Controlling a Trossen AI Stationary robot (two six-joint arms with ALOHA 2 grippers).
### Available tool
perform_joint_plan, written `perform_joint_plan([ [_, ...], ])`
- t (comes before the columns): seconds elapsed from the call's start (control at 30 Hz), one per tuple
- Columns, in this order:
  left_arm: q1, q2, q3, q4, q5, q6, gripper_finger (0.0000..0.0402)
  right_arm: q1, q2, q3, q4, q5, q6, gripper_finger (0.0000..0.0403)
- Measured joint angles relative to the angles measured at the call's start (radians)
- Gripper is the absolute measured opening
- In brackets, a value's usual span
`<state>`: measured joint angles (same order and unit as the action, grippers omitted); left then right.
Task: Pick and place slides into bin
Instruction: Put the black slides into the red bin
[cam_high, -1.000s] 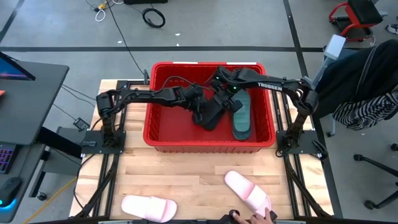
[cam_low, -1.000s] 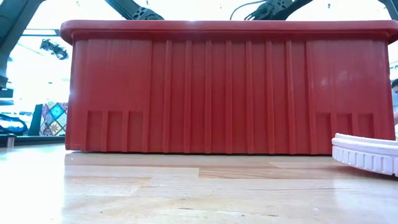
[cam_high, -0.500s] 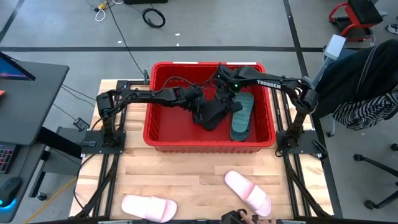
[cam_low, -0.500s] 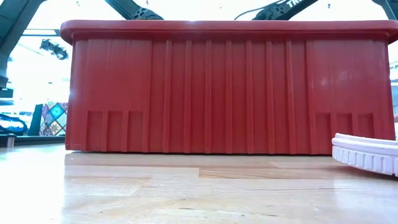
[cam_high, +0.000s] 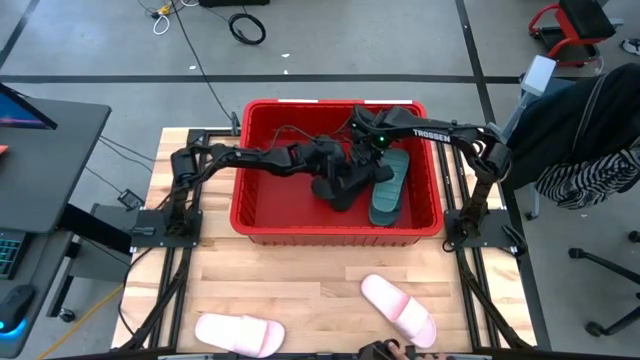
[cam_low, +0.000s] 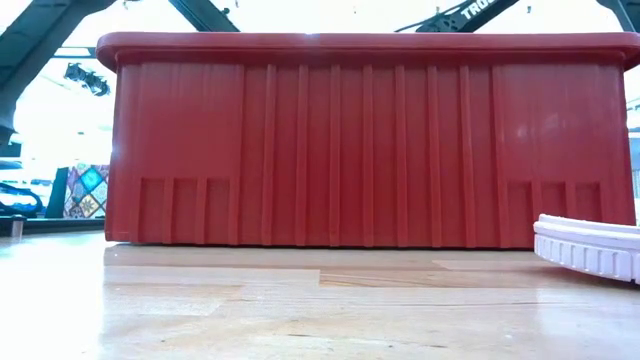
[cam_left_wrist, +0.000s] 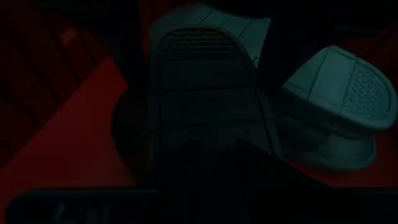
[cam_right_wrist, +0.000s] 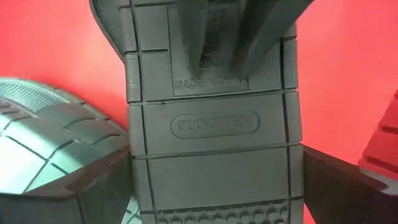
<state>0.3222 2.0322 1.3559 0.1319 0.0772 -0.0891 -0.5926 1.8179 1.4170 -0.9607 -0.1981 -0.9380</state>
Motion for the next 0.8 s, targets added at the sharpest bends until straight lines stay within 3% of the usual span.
perform_joint_plan([
  [0.53, -0.012, 0.034, 0.005, -0.089, -0.035, 0.021, 0.0088, -0.001, -0.075, 0.013, -0.068, 0.053, -0.011, 0.0399],
  [0.8, -0.009, -0.003, -0.002, -0.082, -0.034, -0.049, 0.0084, -0.01, -0.095, 0.013, -0.06, 0.059, 0.013, 0.0399],
])
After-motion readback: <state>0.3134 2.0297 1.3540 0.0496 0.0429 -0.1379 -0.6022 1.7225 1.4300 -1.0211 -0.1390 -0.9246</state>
